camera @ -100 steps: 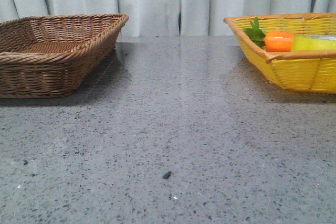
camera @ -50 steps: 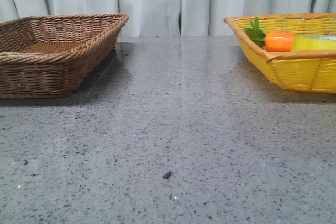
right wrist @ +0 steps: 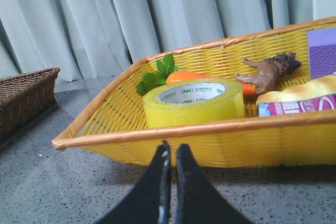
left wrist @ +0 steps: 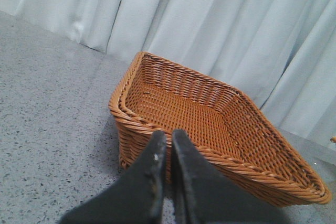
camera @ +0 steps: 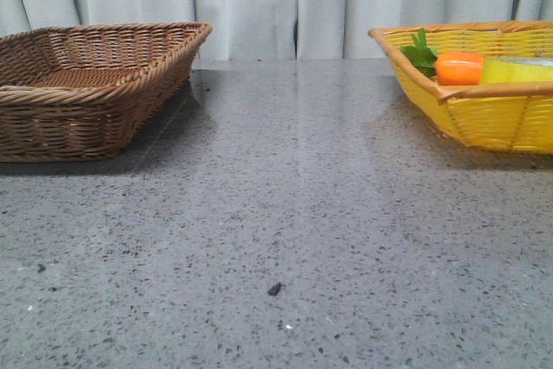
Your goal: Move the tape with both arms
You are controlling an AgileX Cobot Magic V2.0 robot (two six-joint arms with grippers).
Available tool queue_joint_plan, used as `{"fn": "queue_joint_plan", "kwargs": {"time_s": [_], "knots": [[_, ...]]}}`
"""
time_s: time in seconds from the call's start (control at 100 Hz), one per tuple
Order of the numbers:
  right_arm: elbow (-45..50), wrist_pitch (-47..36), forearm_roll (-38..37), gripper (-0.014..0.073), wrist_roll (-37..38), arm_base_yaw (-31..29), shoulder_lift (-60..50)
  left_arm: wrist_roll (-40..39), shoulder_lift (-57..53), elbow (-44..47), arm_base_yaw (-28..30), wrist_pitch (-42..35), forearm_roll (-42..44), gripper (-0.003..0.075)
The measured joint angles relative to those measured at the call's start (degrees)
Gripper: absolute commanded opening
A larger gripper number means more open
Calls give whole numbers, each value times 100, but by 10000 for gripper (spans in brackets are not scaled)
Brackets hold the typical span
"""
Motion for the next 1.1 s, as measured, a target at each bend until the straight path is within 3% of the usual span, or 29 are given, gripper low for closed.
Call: {"fn": "queue_joint_plan", "kwargs": {"time_s": [0.28,0.59,0.74,0.87,0.94,1.06,1.1], "knots": [[0,-611,0,-67,0,0,0,0,0,0,0,-171,-9,-20],[0,-662,0,-67,0,0,0,0,0,0,0,-375,-22,-20],[-174,-489,0,-66,0,0,0,0,0,-19,0,-386,-22,-20],[-891,-43,0,-64,0,0,61,0,0,-351,0,-133,210,-6],[-1339,208,0,-64,0,0,303,0,49,-800,0,238,555,71],[-2346,794,-87,-62,0,0,1150,11,558,-1763,0,1078,1076,336],[-2648,1115,-101,-45,0,0,1473,42,823,-2035,0,1275,1149,388]]}}
